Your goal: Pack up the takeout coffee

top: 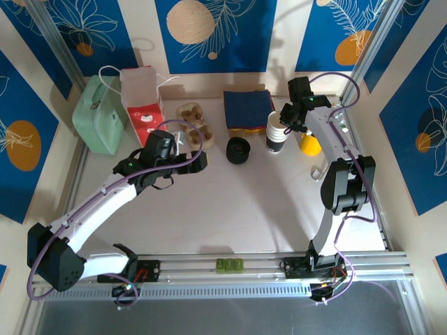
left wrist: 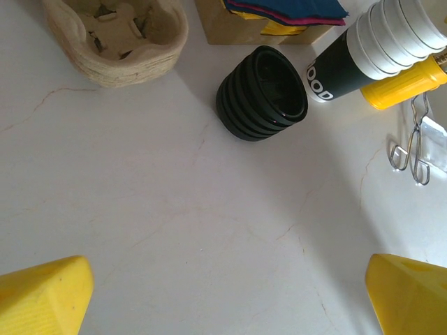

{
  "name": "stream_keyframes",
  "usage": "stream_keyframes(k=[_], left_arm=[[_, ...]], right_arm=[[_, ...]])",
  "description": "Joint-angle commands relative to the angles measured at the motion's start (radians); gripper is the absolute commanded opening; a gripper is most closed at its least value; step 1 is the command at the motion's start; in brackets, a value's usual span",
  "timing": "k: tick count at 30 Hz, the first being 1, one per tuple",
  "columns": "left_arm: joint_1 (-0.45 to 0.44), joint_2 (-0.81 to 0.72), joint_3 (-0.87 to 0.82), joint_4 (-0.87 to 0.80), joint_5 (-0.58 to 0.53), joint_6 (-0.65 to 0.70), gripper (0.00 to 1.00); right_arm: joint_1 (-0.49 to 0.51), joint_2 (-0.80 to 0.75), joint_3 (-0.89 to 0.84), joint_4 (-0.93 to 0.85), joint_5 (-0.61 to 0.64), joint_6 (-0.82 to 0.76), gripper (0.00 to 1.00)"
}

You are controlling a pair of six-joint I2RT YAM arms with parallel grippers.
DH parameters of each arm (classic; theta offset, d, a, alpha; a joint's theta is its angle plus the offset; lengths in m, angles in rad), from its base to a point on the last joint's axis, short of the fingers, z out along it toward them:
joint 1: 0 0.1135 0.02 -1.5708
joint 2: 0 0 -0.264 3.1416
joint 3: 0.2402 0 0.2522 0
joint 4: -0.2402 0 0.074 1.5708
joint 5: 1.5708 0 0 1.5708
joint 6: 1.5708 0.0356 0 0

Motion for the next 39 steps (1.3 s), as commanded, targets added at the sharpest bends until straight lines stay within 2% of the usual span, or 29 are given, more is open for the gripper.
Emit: stream_keyframes(k=[1, 10, 13, 39], left_arm=[[-0.004, -0.002, -0.002, -0.011, -0.011, 0.000, 1.00], [-0.004, 0.003, 0.003, -0.014, -0.014, 0.004, 1.00], [-0.004, 0.002, 0.007, -0.011, -0.015, 0.008, 0.99], [-0.003, -0.045, 0.015, -0.037, -0.057, 0.025, 0.99]], right_arm=[[0.006, 0.009, 0.015, -0.010, -0.002, -0.003, 0.22], [0.006, -0.003, 0.040, -0.027, -0.015, -0.011, 0.15], [0.005, -0.015, 0.048, -0.024, -0.039, -0.013, 0.06], [0.036, -0.141, 0.302, -0.211, -0.080, -0.058, 0.05]])
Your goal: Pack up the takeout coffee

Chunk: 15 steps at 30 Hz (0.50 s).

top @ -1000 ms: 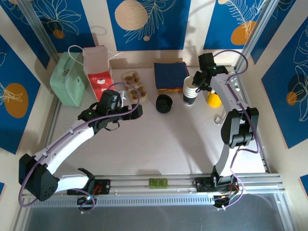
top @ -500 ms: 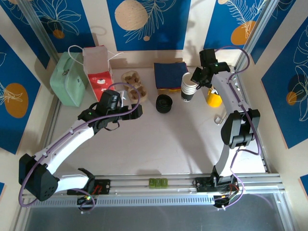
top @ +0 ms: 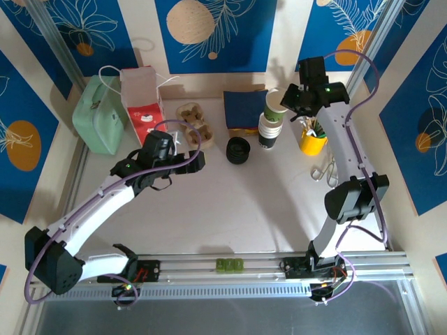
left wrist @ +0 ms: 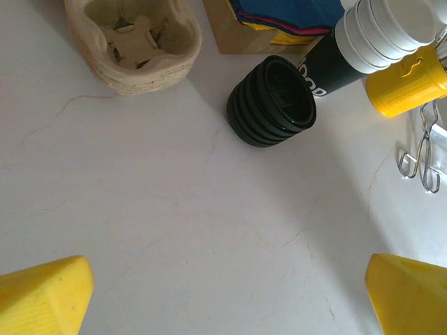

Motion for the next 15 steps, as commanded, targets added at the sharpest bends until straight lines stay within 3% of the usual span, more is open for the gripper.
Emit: stream_keyframes(k=[1, 9, 15], left_arm=[[-0.003, -0.022, 0.014, -0.020, -0.019, 0.021, 0.99], [0.003, -0.034, 0.030, -0.052, -0.060, 0.053, 0.99], [0.011, -0.052, 0.029, -0.062, -0.092, 0.075, 0.99]], right_arm=[[0.016, -0.039, 0.062, -0.063, -0.024, -0.028, 0.05], [0.083, -0.097, 0.148, -0.162, -0.036, -0.066, 0.05], [0.171, -0.206, 0.046, -0.159, -0.038, -0.080, 0.05]])
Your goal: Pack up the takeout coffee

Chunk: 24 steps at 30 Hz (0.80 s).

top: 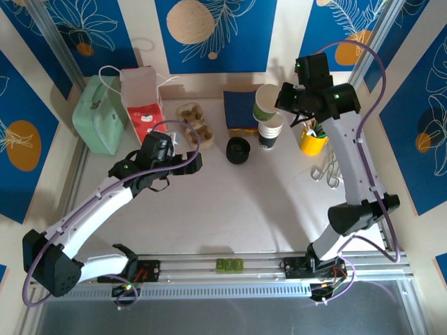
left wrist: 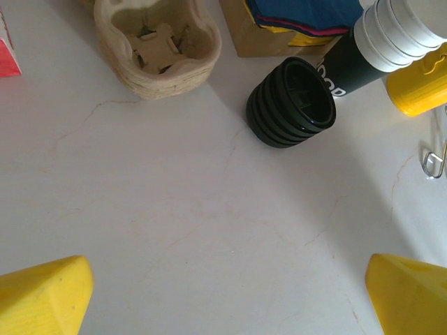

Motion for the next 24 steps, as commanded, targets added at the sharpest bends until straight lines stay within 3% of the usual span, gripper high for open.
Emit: stream_keyframes(k=[1, 16, 24], left_arm=[[0.009, -0.032, 0.028, -0.025, -0.040, 0.033, 0.99], [0.012, -0.174, -0.107, 0.017, -0.168, -0.030, 0.99], [0.013, -0.201, -0.147, 0.016, -0.182, -0.044, 0.99]], right_arm=[[0.051, -0.090, -0.076, -0.020, -0.021, -0.022, 0.05], [0.294, -0.320, -0.678, 0.292, -0.014, 0.064, 0.04], [0.391, -0.301, -0.854, 0.420, 0.010, 0.108, 0.04]])
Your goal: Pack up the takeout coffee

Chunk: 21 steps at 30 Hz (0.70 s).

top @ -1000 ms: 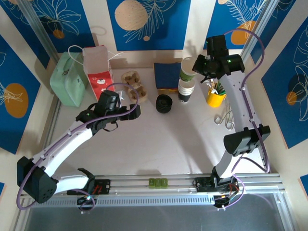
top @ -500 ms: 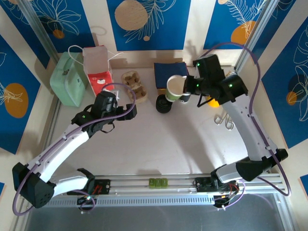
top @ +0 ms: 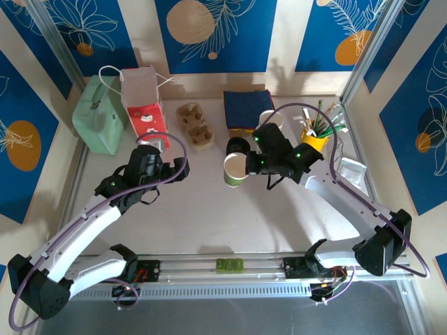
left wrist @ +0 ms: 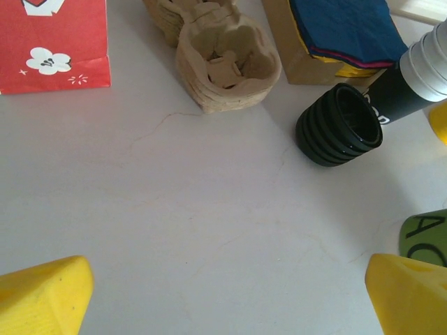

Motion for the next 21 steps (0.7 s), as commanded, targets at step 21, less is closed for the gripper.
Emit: stream_keyframes(k=[21], left_arm=[[0.005, -0.035, -0.048, 0.047, -0.043, -0.011, 0.99]], right_arm=[[0.161, 0.135, -0.183, 0.176, 0.090, 0.120, 0.05]])
